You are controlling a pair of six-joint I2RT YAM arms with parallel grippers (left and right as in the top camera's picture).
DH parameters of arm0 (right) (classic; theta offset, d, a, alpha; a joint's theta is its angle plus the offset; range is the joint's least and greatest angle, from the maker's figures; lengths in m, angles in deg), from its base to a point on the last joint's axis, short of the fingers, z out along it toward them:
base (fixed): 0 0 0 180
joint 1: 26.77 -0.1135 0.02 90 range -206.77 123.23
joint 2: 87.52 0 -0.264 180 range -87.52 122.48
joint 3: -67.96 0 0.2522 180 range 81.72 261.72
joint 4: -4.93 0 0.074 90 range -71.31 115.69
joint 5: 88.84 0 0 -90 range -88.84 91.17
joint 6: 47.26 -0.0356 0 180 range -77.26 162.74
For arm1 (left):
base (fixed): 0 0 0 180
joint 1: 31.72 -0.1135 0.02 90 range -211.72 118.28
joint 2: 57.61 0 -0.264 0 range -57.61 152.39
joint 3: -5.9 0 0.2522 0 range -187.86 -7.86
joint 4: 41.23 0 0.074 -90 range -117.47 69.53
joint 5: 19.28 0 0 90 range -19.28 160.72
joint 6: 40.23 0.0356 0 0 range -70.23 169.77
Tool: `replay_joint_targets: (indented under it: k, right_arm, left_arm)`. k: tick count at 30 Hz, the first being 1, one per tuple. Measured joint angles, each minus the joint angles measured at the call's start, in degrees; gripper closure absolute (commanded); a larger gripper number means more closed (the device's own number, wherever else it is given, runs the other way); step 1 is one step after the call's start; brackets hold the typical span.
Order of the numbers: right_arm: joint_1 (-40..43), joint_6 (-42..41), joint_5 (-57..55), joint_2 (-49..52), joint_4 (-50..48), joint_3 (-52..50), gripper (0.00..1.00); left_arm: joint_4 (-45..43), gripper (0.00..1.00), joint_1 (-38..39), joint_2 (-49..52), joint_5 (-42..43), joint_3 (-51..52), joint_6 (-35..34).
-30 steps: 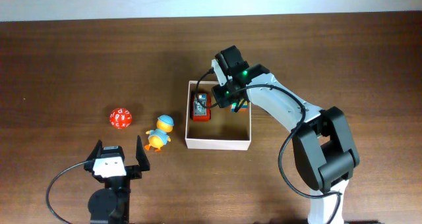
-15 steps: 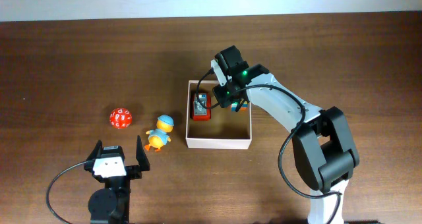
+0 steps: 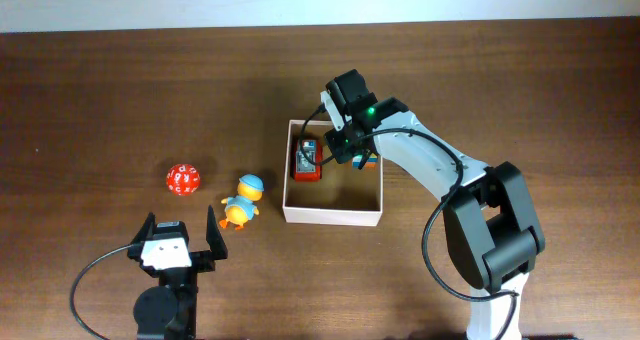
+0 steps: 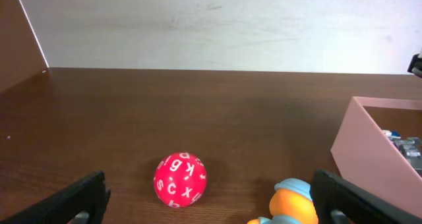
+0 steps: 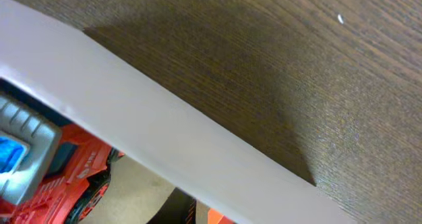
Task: Pack container
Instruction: 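Open the right gripper, release the cube, and lift out, then move the right gripper over the black toy wheel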
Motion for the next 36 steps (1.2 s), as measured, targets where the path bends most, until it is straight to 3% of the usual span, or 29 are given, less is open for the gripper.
replay_joint_targets:
  k: [5, 11, 20, 30, 36]
  right_arm:
    - [-0.3, 0.4, 0.8, 0.0, 5.2, 1.0, 0.73]
    - [-1.8, 0.7, 2.0, 0.1, 13.0, 10.1, 0.66]
    - [-2.5, -3.2, 1.5, 0.0, 25.1, 22.7, 0.66]
    - [2.3, -19.5, -5.4, 0.1, 34.1, 23.8, 0.67]
    - [5.0, -23.8, -8.9, 0.1, 35.5, 23.8, 0.73]
  left_arm:
    - [0.0, 0.01, 0.0, 0.0, 0.0, 0.0, 0.0]
    - [0.0, 0.01, 0.0, 0.0, 0.0, 0.0, 0.0]
    - [0.0, 0.01, 0.0, 0.0, 0.0, 0.0, 0.0]
    - [0.0, 0.01, 0.0, 0.0, 0.0, 0.0, 0.0]
    - [0.0, 0.01, 0.0, 0.0, 0.0, 0.0, 0.0]
